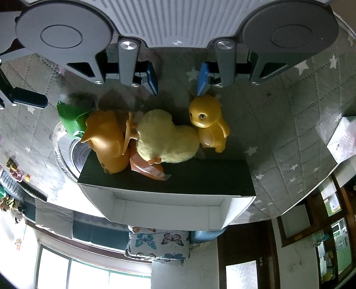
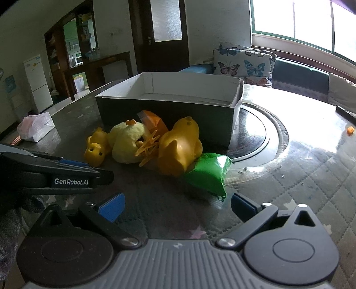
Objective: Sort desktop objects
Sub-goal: 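Lower the left tool toward the small yellow rubber duck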
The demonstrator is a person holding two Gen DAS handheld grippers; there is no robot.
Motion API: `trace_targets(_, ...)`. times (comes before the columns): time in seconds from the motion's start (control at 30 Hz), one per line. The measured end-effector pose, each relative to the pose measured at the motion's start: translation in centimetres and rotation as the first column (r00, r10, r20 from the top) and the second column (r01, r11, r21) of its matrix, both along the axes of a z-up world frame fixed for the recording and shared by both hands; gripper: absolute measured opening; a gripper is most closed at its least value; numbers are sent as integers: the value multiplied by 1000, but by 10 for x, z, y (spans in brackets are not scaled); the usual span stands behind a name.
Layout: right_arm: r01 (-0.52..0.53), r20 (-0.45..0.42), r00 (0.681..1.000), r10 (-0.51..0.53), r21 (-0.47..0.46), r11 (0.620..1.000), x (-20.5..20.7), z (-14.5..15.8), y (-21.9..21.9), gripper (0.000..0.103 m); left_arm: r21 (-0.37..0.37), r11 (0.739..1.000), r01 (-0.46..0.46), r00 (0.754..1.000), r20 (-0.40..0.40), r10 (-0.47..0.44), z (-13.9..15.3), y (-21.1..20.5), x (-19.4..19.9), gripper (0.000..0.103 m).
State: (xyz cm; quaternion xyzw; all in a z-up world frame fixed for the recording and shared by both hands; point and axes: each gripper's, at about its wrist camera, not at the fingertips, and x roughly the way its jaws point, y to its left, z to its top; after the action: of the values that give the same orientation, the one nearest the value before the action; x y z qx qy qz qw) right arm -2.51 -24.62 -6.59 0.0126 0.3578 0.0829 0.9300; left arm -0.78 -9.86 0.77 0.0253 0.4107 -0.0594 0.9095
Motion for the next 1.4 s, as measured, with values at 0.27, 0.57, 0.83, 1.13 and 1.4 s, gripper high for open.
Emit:
trace_targets(0.27, -20, 7, 1000, 20, -1, 1000, 6, 5, 3, 102, -2, 1000, -4, 1000, -5, 4, 3, 3, 6, 41)
trace_targets(0.57, -49, 8, 999, 49, 0, 999, 15, 8, 9, 100, -3, 1000, -9, 1000, -7, 9, 8, 9, 11, 41)
trace_targets(0.83, -78, 12, 997, 78, 4, 997, 21, 9, 15, 100, -12, 1000, -23, 1000, -1, 23, 15, 18, 13, 41)
trace_targets(1.13, -125, 33, 992, 125, 3, 992, 25, 13, 25, 100, -42, 997, -57, 998, 15, 58, 25, 36, 18, 41)
trace_targets(1.4, -208, 55, 977, 207, 3, 978, 27, 21, 42, 97, -74, 995, -61, 998, 29, 63, 38, 53, 31, 41)
